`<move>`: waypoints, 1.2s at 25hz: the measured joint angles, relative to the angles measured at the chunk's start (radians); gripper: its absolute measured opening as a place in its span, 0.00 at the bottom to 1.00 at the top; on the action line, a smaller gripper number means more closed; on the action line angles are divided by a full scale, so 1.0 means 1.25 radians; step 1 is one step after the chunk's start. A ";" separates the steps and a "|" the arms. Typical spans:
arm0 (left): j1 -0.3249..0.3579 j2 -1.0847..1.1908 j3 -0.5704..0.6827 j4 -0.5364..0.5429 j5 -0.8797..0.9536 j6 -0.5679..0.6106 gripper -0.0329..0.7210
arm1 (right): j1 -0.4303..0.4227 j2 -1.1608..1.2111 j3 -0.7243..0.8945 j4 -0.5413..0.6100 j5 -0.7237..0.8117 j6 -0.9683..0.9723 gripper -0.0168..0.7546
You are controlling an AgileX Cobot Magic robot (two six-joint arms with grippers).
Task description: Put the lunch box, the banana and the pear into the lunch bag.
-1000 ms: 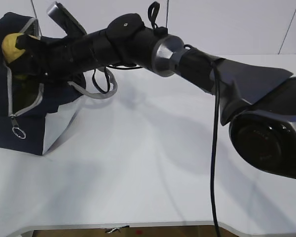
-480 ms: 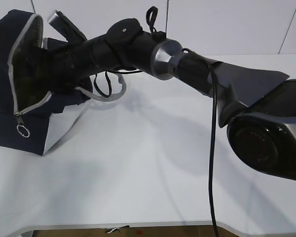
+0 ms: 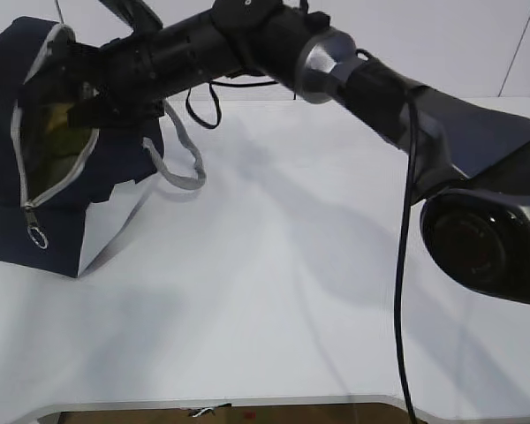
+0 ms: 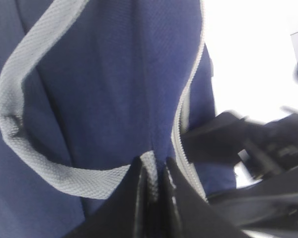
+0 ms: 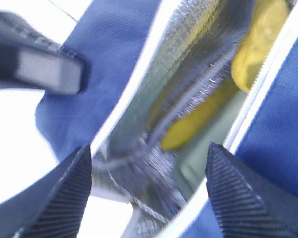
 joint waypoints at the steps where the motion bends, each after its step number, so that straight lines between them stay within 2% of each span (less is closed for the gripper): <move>1: 0.000 0.000 0.000 0.000 0.000 0.001 0.08 | -0.004 0.000 -0.018 -0.028 0.012 0.010 0.77; 10: 0.000 0.000 0.000 0.000 0.000 0.001 0.08 | -0.010 0.000 -0.192 -0.287 0.144 0.131 0.77; 15: 0.000 0.000 0.000 0.000 0.000 0.001 0.08 | -0.010 0.000 -0.253 -0.465 0.205 0.212 0.77; 18: 0.000 0.000 0.000 0.000 0.000 0.001 0.08 | -0.010 0.000 -0.269 -0.530 0.209 0.237 0.77; 23: 0.000 0.000 0.000 0.000 0.000 0.001 0.08 | -0.010 0.000 -0.272 -0.573 0.213 0.260 0.77; 30: 0.000 0.000 0.000 0.000 0.000 0.001 0.08 | -0.010 0.041 -0.274 -0.552 0.213 0.268 0.77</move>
